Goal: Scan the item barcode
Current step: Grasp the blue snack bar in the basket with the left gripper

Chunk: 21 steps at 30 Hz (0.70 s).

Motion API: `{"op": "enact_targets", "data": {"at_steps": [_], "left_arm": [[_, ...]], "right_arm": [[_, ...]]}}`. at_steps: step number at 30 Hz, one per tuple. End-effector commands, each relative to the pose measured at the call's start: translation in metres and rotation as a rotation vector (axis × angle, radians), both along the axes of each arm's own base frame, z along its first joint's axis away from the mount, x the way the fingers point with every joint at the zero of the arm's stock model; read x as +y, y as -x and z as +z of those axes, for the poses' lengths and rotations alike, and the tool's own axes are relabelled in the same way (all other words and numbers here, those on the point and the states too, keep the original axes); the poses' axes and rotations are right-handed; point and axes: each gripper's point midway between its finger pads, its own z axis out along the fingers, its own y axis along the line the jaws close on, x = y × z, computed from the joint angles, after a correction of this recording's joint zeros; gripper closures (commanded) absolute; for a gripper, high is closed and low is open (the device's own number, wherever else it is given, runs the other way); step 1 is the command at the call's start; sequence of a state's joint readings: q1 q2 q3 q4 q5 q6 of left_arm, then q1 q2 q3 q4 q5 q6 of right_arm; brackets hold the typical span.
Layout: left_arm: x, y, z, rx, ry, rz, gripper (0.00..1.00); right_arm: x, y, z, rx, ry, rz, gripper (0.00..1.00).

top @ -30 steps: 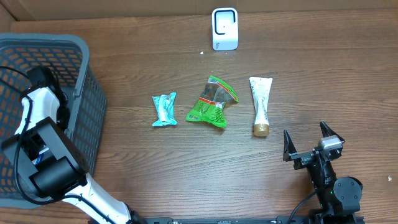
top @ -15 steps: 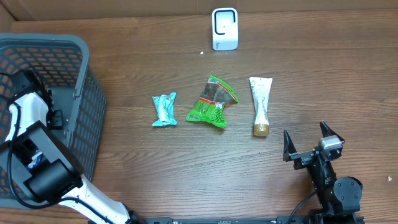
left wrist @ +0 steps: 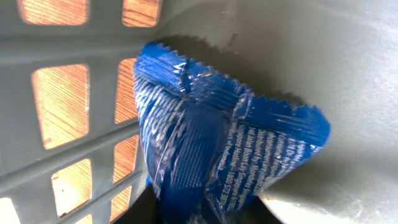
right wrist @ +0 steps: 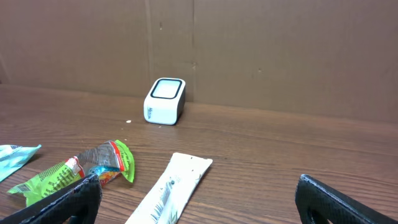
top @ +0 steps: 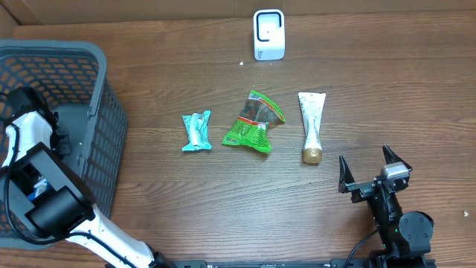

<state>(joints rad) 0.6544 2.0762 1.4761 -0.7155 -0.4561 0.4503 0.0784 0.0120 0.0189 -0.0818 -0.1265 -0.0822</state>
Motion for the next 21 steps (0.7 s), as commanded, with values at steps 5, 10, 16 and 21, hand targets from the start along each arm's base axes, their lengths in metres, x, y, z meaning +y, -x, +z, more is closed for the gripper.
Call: {"op": "enact_targets", "data": {"at_steps": [5, 10, 16, 21], "left_arm": [[-0.064, -0.007, -0.071, -0.001, 0.303, -0.068, 0.91], [-0.099, -0.026, -0.075, -0.088, 0.458, -0.101, 0.96], [-0.111, -0.025, -0.073, -0.096, 0.480, 0.013, 0.96], [-0.112, -0.033, -0.051, -0.123, 0.509, 0.118, 0.96]], "right_arm": [[-0.001, 0.000, -0.001, -0.005, 0.000, -0.002, 0.00], [-0.001, 0.000, -0.001, -0.005, 0.000, -0.002, 0.00], [-0.001, 0.000, -0.001, -0.006, 0.000, -0.002, 0.00], [-0.001, 0.000, -0.001, -0.005, 0.000, -0.002, 0.00]]}}
